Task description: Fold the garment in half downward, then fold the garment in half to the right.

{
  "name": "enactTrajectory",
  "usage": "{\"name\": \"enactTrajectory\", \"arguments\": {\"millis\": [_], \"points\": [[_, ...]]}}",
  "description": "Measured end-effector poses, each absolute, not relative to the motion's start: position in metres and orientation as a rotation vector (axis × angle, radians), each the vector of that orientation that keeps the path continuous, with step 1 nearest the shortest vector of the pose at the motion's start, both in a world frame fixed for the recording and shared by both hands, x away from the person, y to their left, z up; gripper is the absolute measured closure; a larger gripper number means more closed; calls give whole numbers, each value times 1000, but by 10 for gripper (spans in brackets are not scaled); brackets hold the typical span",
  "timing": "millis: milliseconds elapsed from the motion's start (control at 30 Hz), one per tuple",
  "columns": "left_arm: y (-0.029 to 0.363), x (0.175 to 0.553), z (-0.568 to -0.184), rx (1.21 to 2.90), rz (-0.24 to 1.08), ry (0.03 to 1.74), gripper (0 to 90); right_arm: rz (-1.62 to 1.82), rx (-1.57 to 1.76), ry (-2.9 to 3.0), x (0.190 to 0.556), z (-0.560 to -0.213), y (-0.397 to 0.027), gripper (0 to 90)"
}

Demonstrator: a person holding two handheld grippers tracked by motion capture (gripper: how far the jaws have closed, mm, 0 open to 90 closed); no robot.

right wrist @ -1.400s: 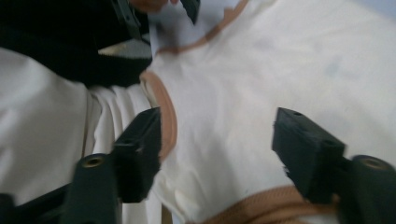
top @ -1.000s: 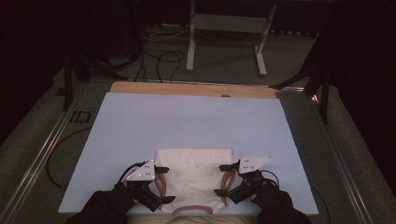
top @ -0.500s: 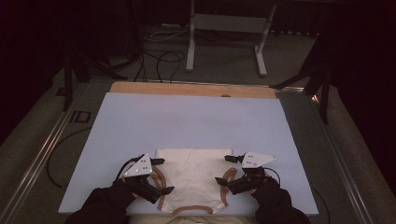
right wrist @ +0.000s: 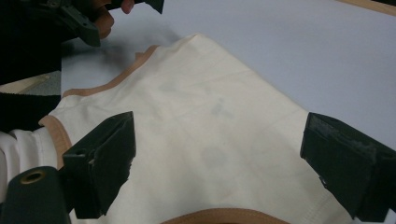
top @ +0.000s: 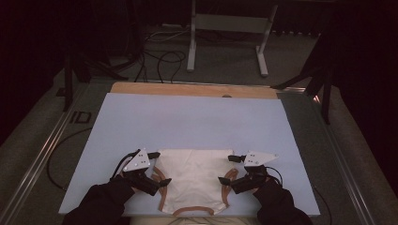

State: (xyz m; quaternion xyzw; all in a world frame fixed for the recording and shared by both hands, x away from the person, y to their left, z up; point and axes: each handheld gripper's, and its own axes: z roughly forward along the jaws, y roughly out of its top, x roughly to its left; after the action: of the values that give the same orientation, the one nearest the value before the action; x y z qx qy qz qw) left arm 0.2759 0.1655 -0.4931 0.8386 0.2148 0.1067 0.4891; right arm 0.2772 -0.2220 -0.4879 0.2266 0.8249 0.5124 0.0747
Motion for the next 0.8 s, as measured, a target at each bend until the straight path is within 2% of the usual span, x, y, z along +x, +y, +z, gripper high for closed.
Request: {"name": "enactTrajectory", "arguments": {"millis": [300,500,633,800], "points": [[170,285,-488,2036,264,553,4,1535,674,2479,283,-487,-226,103],[174,301,-483,2064,216,600,2,1509,684,2490,296,-481,-229,102],[174,313,-481,2085,250,630,5,1470,693,2495,308,-480,-230,102],[175,331,-482,2084,235,653,60,1459,754,2481,329,-482,-233,106]]}}
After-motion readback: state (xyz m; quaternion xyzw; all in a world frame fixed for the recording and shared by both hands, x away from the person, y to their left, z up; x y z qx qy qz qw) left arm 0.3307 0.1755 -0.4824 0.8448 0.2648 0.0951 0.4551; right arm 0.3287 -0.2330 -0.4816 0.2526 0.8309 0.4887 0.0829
